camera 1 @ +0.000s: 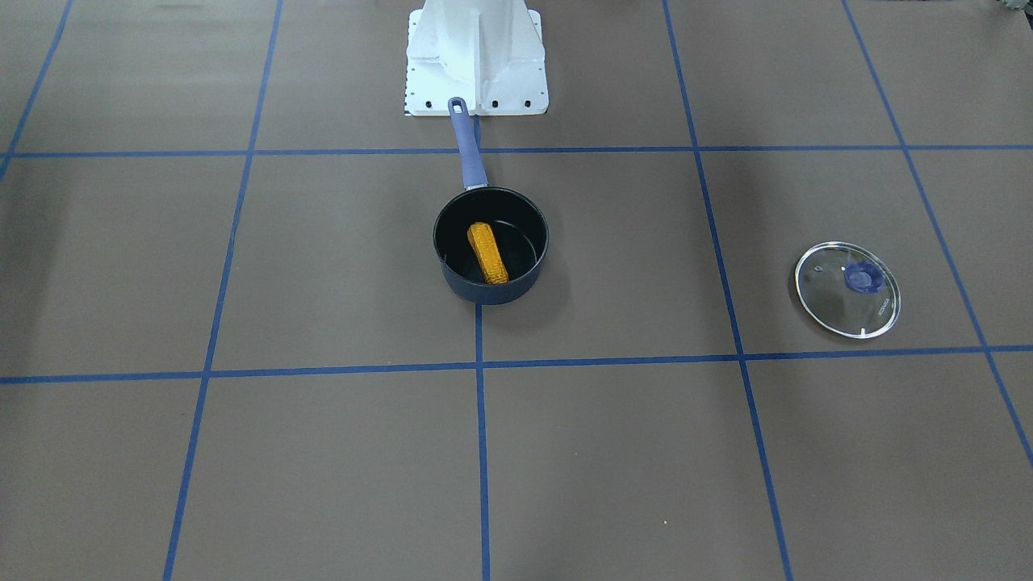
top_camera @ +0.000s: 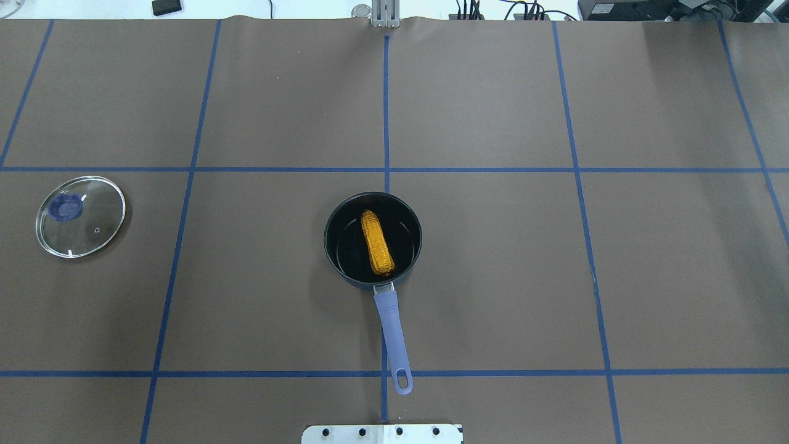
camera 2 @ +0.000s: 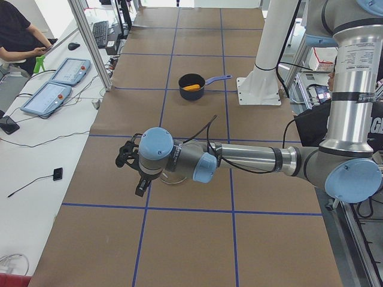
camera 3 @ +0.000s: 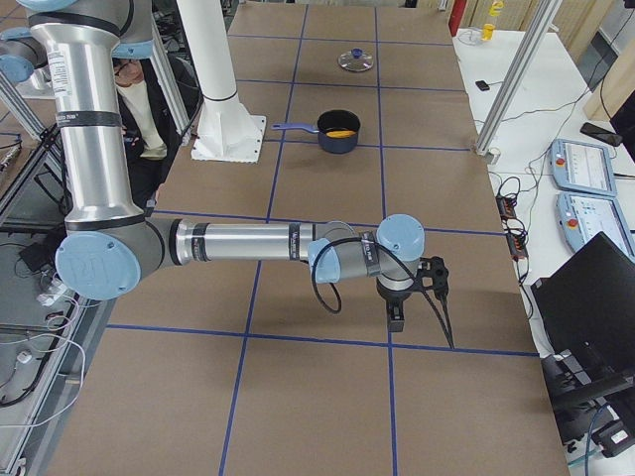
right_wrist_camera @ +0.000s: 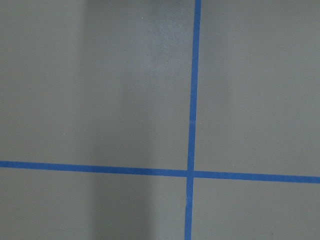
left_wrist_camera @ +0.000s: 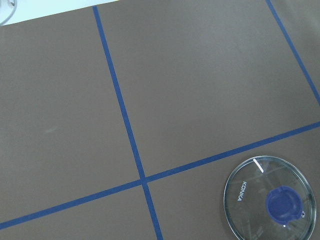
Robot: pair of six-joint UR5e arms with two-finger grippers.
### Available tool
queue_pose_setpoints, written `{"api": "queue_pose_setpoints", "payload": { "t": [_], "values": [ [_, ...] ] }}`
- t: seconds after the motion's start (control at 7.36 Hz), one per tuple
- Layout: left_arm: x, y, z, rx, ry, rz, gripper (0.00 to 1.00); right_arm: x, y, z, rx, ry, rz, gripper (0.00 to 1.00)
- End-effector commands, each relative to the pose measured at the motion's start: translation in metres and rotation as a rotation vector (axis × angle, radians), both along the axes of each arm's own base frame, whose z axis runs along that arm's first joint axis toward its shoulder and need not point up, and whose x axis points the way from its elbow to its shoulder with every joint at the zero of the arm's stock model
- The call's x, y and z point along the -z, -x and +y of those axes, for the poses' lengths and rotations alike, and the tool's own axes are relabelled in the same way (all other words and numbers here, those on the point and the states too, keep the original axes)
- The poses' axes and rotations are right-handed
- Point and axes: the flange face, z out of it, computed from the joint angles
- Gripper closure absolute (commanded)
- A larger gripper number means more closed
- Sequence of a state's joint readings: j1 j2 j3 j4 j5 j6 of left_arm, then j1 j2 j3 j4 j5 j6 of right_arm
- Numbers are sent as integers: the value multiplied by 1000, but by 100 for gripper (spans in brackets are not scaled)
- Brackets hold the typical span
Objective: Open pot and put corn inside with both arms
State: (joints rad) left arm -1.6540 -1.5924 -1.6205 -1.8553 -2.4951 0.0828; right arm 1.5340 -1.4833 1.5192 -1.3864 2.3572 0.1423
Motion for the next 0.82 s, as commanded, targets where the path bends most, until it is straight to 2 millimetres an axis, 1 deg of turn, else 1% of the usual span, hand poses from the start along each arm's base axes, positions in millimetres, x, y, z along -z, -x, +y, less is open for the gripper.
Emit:
{"api": "queue_pose_setpoints", "payload": {
  "t": [0.0,0.27,0.54,0.68],
  "values": [
    [2,0,-1,0,-4,1,2,-3,0,15,-4,-1,-3,0],
    [3,0,-3,4,0,1,2,0,0,16,-4,-7,-5,0],
    [4,0,-2,5,1,3,2,9,-1,15,-5,-22,-10,0],
    [2,-1,-3,4,4,2,2,23,-1,18,-6,-44,-8,0]
  ]
}}
